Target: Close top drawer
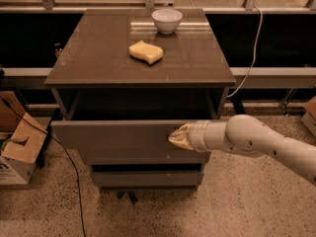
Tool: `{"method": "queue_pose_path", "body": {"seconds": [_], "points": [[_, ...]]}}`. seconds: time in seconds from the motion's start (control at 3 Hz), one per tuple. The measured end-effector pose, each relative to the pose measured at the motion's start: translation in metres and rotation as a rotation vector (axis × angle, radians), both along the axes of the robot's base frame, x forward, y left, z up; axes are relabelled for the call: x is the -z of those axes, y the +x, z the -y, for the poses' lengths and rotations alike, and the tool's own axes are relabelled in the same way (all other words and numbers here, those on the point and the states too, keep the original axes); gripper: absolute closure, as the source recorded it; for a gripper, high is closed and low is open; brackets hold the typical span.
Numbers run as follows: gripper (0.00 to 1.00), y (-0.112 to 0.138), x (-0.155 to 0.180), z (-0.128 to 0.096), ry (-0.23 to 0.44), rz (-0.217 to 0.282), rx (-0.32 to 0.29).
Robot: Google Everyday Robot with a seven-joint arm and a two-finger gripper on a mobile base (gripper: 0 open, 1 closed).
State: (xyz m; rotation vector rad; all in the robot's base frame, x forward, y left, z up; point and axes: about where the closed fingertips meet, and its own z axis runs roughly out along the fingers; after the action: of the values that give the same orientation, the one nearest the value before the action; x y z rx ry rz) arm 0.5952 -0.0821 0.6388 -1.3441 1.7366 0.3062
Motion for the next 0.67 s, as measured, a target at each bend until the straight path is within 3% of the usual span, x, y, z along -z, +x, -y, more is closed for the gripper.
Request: {"method": "queue_pose_path", "body": {"seconds": [0.33,0.67], "points": [[0.84,0.004,0.0,-0.002,0.002,0.007,-0.001],[0.61,0.032,-0.002,-0.01,0.037,0.052,0.009]]}}
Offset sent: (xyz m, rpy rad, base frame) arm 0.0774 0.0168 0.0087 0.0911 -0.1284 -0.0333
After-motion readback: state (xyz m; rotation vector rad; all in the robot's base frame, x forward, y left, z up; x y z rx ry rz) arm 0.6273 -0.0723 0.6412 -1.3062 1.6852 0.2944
